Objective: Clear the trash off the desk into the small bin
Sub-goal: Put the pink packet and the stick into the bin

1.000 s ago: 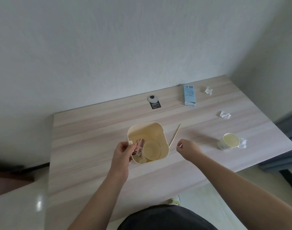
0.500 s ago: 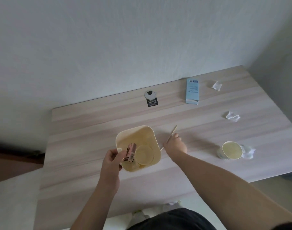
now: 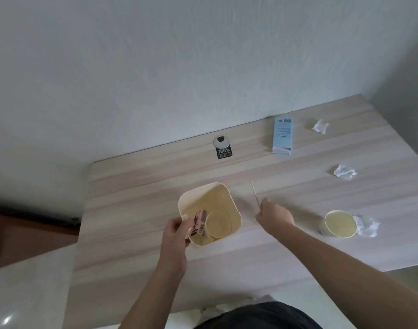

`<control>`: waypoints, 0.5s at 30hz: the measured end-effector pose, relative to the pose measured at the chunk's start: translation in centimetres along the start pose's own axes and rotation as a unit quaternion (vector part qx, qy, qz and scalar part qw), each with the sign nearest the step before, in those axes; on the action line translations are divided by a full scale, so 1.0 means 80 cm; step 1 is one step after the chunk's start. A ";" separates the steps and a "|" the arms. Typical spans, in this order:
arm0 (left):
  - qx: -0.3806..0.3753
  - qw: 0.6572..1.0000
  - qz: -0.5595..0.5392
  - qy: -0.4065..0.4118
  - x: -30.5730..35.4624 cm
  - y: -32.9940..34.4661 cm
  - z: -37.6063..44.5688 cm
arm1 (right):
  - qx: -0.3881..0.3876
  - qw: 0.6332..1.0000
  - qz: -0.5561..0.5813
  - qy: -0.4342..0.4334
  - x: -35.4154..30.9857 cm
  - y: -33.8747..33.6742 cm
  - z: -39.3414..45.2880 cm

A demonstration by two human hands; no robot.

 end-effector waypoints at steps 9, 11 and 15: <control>-0.041 0.999 0.026 0.003 -0.001 0.037 -0.009 | 0.040 0.938 0.332 -0.094 -0.011 -0.114 -0.060; -0.047 0.999 0.024 0.004 0.000 0.042 -0.012 | 0.054 0.927 0.346 -0.134 -0.020 -0.140 -0.083; -0.076 0.997 0.029 0.004 0.006 0.050 -0.019 | 0.071 0.943 0.219 -0.242 -0.046 -0.179 -0.144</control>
Point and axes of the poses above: each hand's wrist, its own z-axis towards the middle knuckle, its own y-axis out of the palm, x = y × z, the point moved 8 cm from there along z, towards the middle knuckle, and after that the axes turned 10 degrees about y, right-handed, at the moved point
